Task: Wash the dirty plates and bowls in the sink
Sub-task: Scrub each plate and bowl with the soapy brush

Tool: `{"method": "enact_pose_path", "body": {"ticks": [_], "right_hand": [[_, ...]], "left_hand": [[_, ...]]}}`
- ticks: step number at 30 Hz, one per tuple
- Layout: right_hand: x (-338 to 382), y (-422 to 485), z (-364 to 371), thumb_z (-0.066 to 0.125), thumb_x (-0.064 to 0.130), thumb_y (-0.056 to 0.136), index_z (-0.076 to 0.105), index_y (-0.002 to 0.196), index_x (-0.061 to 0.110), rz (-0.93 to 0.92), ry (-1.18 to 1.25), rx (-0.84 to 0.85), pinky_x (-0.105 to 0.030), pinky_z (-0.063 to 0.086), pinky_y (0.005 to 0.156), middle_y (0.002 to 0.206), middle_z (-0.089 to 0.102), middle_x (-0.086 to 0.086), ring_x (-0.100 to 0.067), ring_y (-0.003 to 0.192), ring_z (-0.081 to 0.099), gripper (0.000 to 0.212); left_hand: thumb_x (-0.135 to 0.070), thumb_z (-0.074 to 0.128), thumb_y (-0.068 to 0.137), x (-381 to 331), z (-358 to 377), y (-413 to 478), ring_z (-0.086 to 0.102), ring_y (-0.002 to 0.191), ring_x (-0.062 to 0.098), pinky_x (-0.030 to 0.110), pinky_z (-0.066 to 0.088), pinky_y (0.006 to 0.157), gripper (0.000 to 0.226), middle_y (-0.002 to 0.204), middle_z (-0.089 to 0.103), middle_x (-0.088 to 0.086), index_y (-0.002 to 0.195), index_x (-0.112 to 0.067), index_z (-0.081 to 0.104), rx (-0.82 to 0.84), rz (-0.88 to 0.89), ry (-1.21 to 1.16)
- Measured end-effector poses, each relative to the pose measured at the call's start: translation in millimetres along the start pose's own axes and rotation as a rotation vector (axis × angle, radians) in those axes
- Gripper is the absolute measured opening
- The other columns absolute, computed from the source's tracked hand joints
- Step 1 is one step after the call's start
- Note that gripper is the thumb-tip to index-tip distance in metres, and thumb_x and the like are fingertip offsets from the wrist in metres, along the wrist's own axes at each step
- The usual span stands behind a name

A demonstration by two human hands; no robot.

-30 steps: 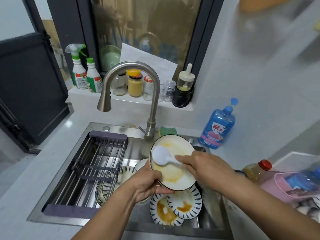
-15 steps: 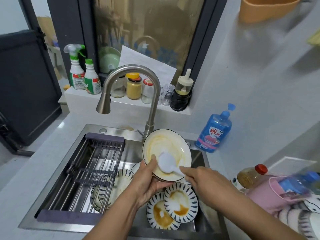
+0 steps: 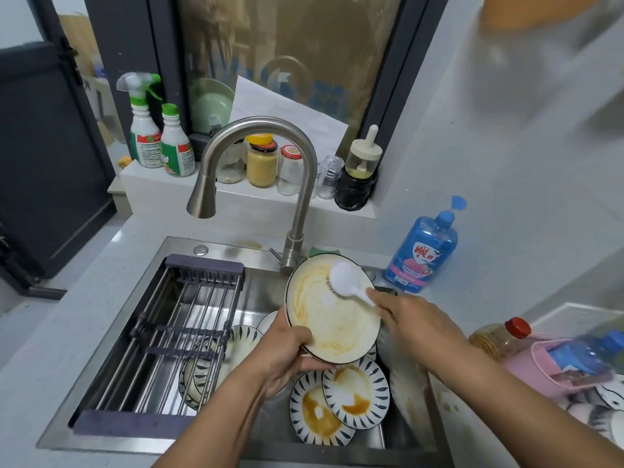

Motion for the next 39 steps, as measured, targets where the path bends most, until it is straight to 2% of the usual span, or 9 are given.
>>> {"method": "enact_pose_path", "body": {"ticks": [7, 12, 16, 20, 24, 28, 31, 34, 39], "right_hand": [[27.6, -3.9, 9.9, 0.035, 0.049, 0.107, 0.03, 0.15, 0.057, -0.234, 0.042, 0.131, -0.039, 0.05, 0.085, 0.11, 0.055, 0.009, -0.016, 0.102, 0.056, 0.044], [11.9, 2.8, -7.4, 0.043, 0.034, 0.107, 0.018, 0.153, 0.056, -0.117, -0.197, -0.024, -0.039, 0.053, 0.081, 0.124, 0.051, 0.002, -0.026, 0.107, 0.061, 0.057], [-2.0, -9.5, -10.2, 0.046, 0.026, 0.105, 0.028, 0.146, 0.054, -0.011, -0.245, -0.008, -0.034, 0.048, 0.07, 0.101, 0.05, 0.002, -0.025, 0.092, 0.062, 0.053], [11.0, -39.8, 4.0, 0.044, 0.035, 0.106, 0.054, 0.132, 0.044, -0.05, -0.015, 0.234, -0.038, 0.056, 0.086, 0.114, 0.069, 0.006, -0.017, 0.099, 0.065, 0.03], [41.8, -45.4, -0.5, 0.045, 0.041, 0.107, 0.052, 0.145, 0.038, -0.08, 0.188, 0.317, -0.034, 0.05, 0.099, 0.135, 0.062, 0.007, -0.015, 0.115, 0.061, 0.039], [58.6, -41.2, -8.5, 0.043, 0.039, 0.108, 0.051, 0.147, 0.037, -0.083, 0.263, 0.282, -0.033, 0.047, 0.102, 0.142, 0.057, 0.003, -0.018, 0.12, 0.056, 0.04], [60.0, -39.6, -3.4, 0.044, 0.04, 0.108, 0.05, 0.147, 0.038, -0.079, 0.29, 0.265, -0.032, 0.045, 0.105, 0.145, 0.056, 0.005, -0.018, 0.126, 0.053, 0.04], [59.2, -37.1, 2.7, 0.045, 0.042, 0.106, 0.05, 0.146, 0.042, -0.071, 0.347, 0.229, -0.036, 0.045, 0.108, 0.144, 0.058, 0.009, -0.017, 0.129, 0.053, 0.04], [55.7, -26.5, 3.7, 0.039, 0.046, 0.106, 0.04, 0.148, 0.052, -0.06, 0.182, 0.106, -0.042, 0.052, 0.095, 0.131, 0.063, 0.007, -0.02, 0.115, 0.06, 0.042]], "left_hand": [[0.027, 0.035, 0.086, 5.8, -3.8, -3.7, 0.062, 0.114, 0.053, 0.065, 0.059, 0.074, 0.066, 0.131, 0.059, 0.027, 0.133, -0.016, 0.051, 0.149, -0.102, -0.036], [0.027, 0.035, 0.087, 6.7, -3.1, -4.9, 0.063, 0.113, 0.05, 0.07, 0.056, 0.079, 0.062, 0.131, 0.06, 0.02, 0.126, -0.018, 0.052, 0.139, -0.077, -0.017], [0.022, 0.044, 0.09, 1.6, -9.3, -1.9, 0.062, 0.114, 0.049, 0.065, 0.059, 0.074, 0.06, 0.134, 0.057, 0.018, 0.136, -0.017, 0.046, 0.02, 0.025, -0.081], [-0.017, 0.061, 0.099, -0.5, -8.8, -3.0, 0.07, 0.106, 0.038, 0.061, 0.061, 0.073, 0.04, 0.13, 0.065, 0.015, 0.137, -0.019, 0.048, -0.065, 0.096, -0.122], [-0.056, 0.047, 0.097, 4.9, 0.3, -6.4, 0.071, 0.106, 0.044, 0.055, 0.062, 0.069, 0.064, 0.129, 0.066, 0.023, 0.143, -0.013, 0.045, -0.011, 0.01, -0.206], [-0.072, 0.036, 0.088, 2.9, 7.6, -11.8, 0.068, 0.112, 0.045, 0.064, 0.058, 0.082, 0.08, 0.124, 0.069, 0.025, 0.136, -0.01, 0.054, 0.151, -0.028, -0.285], [-0.054, 0.05, 0.091, 1.3, 2.6, -16.8, 0.065, 0.118, 0.047, 0.062, 0.058, 0.085, 0.069, 0.13, 0.065, 0.028, 0.141, -0.007, 0.047, 0.196, -0.022, -0.275], [-0.006, 0.064, 0.091, 3.5, -3.7, -21.9, 0.064, 0.117, 0.048, 0.058, 0.058, 0.086, 0.055, 0.129, 0.065, 0.03, 0.142, -0.001, 0.045, 0.263, -0.03, -0.18], [0.027, 0.058, 0.084, 8.0, -9.4, -17.8, 0.065, 0.114, 0.051, 0.065, 0.054, 0.084, 0.068, 0.131, 0.063, 0.028, 0.138, -0.013, 0.048, 0.258, -0.042, -0.091]]}}
Point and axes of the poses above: each hand's wrist, its own y-axis towards the middle knuckle, its own z-axis out of the palm, x = y × z, the point moved 2 cm from there along y, towards the middle knuckle
